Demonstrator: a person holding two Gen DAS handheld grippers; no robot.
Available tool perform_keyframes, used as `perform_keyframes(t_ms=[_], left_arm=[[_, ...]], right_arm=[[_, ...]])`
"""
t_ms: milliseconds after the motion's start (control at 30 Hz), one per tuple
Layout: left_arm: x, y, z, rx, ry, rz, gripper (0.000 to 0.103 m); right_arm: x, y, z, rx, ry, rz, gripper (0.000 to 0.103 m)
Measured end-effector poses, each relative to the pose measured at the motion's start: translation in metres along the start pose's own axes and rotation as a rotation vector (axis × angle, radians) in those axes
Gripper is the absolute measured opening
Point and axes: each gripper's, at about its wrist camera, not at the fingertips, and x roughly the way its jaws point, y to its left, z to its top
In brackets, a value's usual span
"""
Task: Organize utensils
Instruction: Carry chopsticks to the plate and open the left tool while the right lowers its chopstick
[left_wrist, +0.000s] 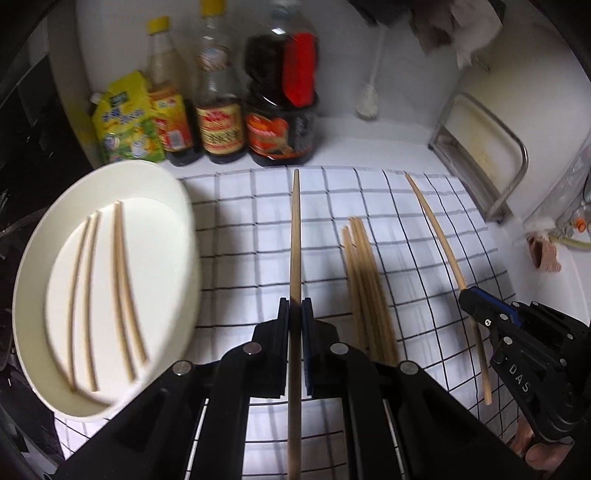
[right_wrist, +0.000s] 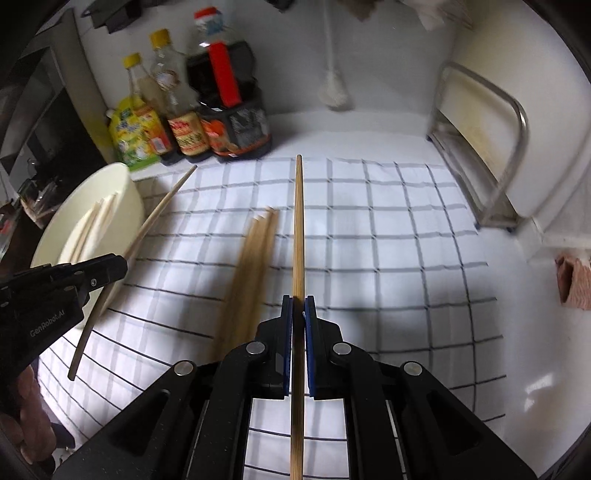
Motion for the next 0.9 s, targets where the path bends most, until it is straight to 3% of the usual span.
perform_keyframes(t_ms=[467,700,900], left_arm=[[-0.044,0.145,0.009,-0.177,-0.061,0.117,0.007],[-0.035,0.207,0.004,-0.232,-0.044,0.154,0.007],[-0.012,0.235,-0.002,-0.251,0.005,0.147,0.007]], right_arm=[[0.023,0.154,0.06,-0.151,-0.03,0.208,0.006],[0.062,0.234,0.071,-0.211,0.038,0.274,0.006],[0.092,0.259,0.067,-0.2,0.11,0.272,0.006]])
